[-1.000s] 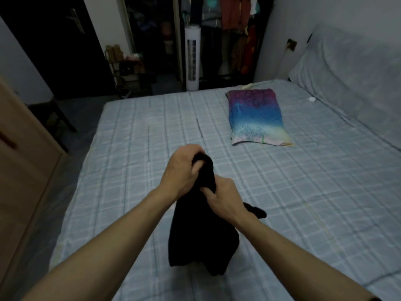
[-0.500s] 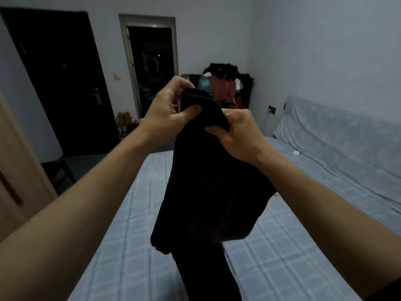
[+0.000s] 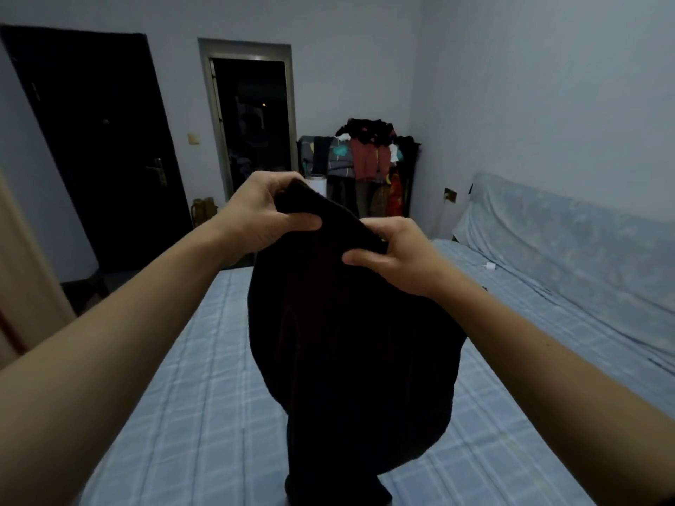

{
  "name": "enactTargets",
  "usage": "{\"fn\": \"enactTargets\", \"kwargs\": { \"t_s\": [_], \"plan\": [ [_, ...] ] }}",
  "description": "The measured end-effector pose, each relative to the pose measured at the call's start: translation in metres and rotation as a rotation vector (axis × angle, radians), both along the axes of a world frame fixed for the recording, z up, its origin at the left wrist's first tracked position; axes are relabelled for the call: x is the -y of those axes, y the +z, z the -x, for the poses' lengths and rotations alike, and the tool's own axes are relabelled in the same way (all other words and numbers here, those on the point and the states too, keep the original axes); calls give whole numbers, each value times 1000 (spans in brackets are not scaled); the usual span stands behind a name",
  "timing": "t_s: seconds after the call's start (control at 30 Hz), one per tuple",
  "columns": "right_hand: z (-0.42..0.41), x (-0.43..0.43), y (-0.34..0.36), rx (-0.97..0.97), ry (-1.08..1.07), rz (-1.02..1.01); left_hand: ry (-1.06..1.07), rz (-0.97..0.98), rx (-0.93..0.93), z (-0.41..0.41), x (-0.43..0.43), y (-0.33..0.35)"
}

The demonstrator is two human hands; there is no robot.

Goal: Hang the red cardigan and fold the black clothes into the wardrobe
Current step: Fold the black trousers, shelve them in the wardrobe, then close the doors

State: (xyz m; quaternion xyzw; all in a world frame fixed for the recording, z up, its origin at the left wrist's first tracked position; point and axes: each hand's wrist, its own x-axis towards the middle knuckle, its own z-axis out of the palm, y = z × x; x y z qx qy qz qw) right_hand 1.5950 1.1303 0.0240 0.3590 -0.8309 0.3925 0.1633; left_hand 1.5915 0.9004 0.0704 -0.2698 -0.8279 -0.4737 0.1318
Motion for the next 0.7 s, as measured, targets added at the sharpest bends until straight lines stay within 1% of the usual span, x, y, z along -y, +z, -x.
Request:
{"fn": "enactTargets", "kwargs": {
  "t_s": [0.07, 0.17, 0.2, 0.3, 0.33, 0.37, 0.47, 0.57, 0.63, 0.7],
  "plan": [
    [-2, -9, -10, 102, 10, -11, 34, 37, -26, 2, 0, -7],
    [-5, -31, -22, 221, -23, -98, 93, 59, -86, 2, 4, -13],
    [-4, -40, -25, 261, -44, -164, 104, 49, -99, 2, 7, -13],
    [6, -62, -39, 349, -161, -462, 155, 8, -122, 1, 18, -9],
    [10, -67, -46, 368, -196, -496, 173, -5, -129, 1, 21, -8],
    [13, -69, -55, 373, -219, -464, 189, -10, -140, 0, 23, -7],
    [19, -67, -78, 310, -294, -151, 216, 31, -150, -5, 30, -7],
    [29, -57, -85, 233, -394, 111, 264, 91, -127, -10, 44, -10],
    [37, -50, -80, 235, -431, 302, 299, 116, -87, -14, 58, -12],
    [42, -45, -70, 248, -431, 475, 292, 77, -10, -20, 70, -14]
  ]
}}
